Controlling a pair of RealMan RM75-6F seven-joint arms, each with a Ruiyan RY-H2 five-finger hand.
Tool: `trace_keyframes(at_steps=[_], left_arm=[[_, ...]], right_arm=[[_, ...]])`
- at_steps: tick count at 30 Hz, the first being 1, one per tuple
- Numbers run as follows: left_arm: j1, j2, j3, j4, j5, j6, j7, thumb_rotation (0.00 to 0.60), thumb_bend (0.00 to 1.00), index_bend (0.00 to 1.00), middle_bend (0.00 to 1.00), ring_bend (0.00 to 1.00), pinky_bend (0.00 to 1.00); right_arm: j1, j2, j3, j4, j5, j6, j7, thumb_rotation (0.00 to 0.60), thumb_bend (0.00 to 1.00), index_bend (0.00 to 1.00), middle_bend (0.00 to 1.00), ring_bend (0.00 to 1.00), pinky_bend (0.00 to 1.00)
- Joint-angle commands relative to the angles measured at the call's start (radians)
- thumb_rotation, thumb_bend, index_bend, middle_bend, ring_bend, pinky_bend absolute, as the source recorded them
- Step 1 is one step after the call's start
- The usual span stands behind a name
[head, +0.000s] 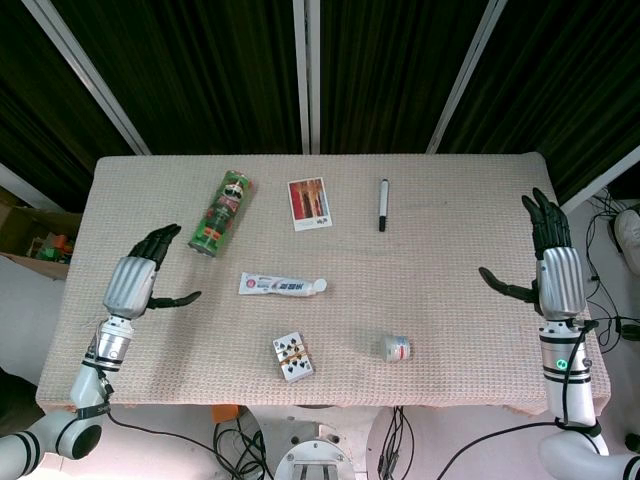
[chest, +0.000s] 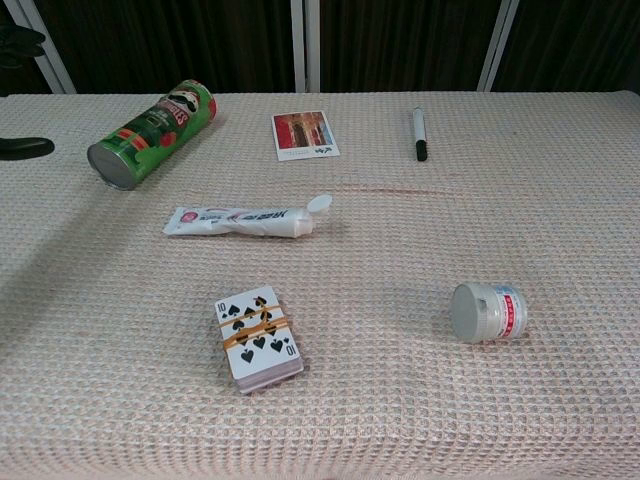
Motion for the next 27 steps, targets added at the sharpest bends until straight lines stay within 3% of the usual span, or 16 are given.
trace_keyframes(at_steps=[1,6,10,15,17,22,27], left_arm=[[0.001,-0.001,0.001,0.005,-0.001,-0.003,0.001,0.302,0.00,0.00,0.08,0.09,0.22],[-0.007,-0.005,0.002,0.002,0.011,-0.013,-0.002,0.327,0.00,0.00,0.08,0.09,0.22],[-0.034,-0.005,0.009,-0.019,0.046,-0.038,0.003,0.427,0.00,0.01,0.08,0.09,0.23],[-0.107,-0.034,-0.016,-0.035,0.050,-0.120,0.016,0.557,0.04,0.26,0.24,0.21,0.35],[-0.141,-0.051,-0.029,-0.028,0.034,-0.171,-0.005,0.597,0.07,0.31,0.30,0.25,0.39],[-0.237,-0.089,-0.033,-0.005,-0.012,-0.342,0.054,0.600,0.12,0.34,0.36,0.29,0.44],[-0.301,-0.153,-0.058,0.018,-0.106,-0.448,0.127,0.600,0.12,0.28,0.35,0.29,0.44]], right_arm=[[-0.001,0.002,0.000,0.000,0.000,0.001,0.001,0.181,0.00,0.00,0.00,0.00,0.00],[-0.006,0.004,-0.001,-0.006,-0.009,0.014,0.010,0.183,0.00,0.00,0.00,0.00,0.00],[-0.012,0.009,0.000,-0.013,-0.017,0.028,0.004,0.183,0.00,0.00,0.00,0.00,0.00],[-0.021,0.002,0.004,-0.003,-0.003,0.038,0.016,0.181,0.00,0.00,0.00,0.00,0.00],[-0.022,0.001,0.003,0.000,0.005,0.033,0.019,0.182,0.00,0.00,0.00,0.00,0.00],[-0.024,-0.007,0.014,0.010,0.033,0.033,-0.001,0.195,0.00,0.00,0.00,0.00,0.00],[-0.031,-0.008,0.009,0.009,0.039,0.031,0.005,0.200,0.00,0.00,0.00,0.00,0.00]])
